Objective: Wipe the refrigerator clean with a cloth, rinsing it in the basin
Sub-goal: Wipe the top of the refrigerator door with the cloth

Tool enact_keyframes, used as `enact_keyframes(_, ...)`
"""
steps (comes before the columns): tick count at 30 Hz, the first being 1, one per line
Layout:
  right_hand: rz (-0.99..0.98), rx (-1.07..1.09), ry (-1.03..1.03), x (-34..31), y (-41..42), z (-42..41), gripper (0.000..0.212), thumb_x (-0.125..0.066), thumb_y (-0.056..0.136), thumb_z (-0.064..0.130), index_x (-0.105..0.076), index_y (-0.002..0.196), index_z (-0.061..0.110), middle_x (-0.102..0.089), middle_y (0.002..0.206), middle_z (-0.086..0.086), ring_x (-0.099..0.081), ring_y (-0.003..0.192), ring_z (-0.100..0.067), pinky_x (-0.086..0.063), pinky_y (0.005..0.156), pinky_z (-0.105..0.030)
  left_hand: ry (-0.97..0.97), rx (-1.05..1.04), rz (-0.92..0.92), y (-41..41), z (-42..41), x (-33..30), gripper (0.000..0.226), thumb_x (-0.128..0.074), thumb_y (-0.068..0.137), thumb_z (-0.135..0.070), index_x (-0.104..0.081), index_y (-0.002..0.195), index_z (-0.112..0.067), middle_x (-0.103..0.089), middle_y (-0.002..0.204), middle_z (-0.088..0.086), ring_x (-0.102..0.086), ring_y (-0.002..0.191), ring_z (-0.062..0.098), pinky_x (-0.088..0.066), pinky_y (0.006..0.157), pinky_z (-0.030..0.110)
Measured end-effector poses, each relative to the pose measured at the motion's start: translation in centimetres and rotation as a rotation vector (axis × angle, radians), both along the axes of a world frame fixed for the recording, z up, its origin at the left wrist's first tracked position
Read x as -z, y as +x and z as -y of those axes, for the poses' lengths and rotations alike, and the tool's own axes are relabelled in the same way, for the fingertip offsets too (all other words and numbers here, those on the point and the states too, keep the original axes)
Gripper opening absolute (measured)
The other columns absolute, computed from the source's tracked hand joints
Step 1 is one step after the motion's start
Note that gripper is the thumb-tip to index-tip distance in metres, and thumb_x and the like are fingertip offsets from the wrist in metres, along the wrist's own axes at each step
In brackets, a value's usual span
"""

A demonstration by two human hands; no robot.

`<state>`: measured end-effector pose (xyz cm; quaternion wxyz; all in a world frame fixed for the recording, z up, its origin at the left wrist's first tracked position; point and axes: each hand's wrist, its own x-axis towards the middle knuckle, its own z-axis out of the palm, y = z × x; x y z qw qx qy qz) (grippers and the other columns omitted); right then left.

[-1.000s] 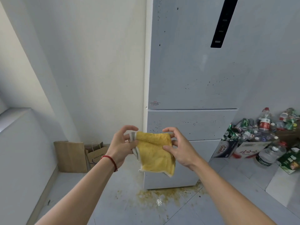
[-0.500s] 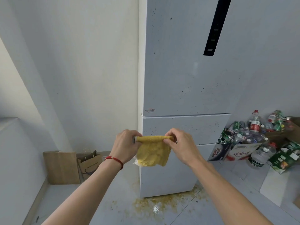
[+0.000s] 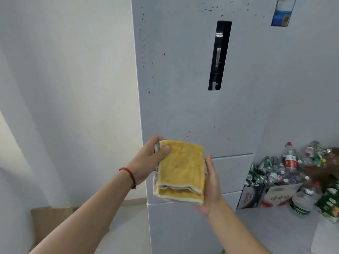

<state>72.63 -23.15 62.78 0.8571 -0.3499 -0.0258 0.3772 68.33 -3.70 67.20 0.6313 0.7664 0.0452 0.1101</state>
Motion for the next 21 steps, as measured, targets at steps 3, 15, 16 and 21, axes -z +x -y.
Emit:
enact_keyframes(3,-0.007,-0.006,0.062,-1.5,2.1,2.0,0.079,-0.042,0.097,0.071,-0.073,0.126,0.004,-0.066,0.134,-0.026,-0.067,0.119,-0.047,-0.059,0.092,-0.058,0.361,-0.244,0.036,3.7,2.7,-2.0,0.018,-0.071,0.092,-0.038,-0.06,0.104,-0.031,-0.066,0.092,0.001,-0.066,0.084,0.021,-0.06,0.074,0.038)
enact_keyframes(15,0.562,0.343,0.17,-17.0,12.9,5.1,0.052,-0.032,0.105,0.055,-0.066,0.129,0.024,-0.078,0.118,-0.002,-0.075,0.102,-0.019,-0.057,0.088,-0.038,0.689,-0.73,0.541,11.2,4.6,-16.3,0.023,-0.062,0.087,-0.007,-0.058,0.102,-0.024,-0.066,0.091,-0.011,-0.061,0.079,0.005,-0.041,0.065,0.005)
enact_keyframes(16,0.667,0.416,0.146,-18.6,13.1,4.6,0.051,-0.032,0.104,0.06,-0.064,0.131,0.03,-0.077,0.118,0.005,-0.073,0.098,-0.013,-0.053,0.081,-0.034,0.692,-0.74,0.566,11.3,4.4,-17.5,0.025,-0.061,0.086,-0.005,-0.058,0.102,-0.024,-0.065,0.091,-0.011,-0.061,0.079,0.005,-0.041,0.066,0.006)
enact_keyframes(21,1.389,0.835,-0.088,-26.9,14.9,-2.1,0.071,-0.028,0.103,0.062,-0.003,0.165,0.04,-0.01,0.174,0.007,-0.021,0.153,-0.008,-0.028,0.122,-0.048,0.678,-0.802,0.718,10.9,2.0,-23.7,0.024,-0.059,0.082,-0.002,-0.059,0.096,-0.022,-0.065,0.092,-0.011,-0.06,0.081,0.006,-0.049,0.075,0.025)
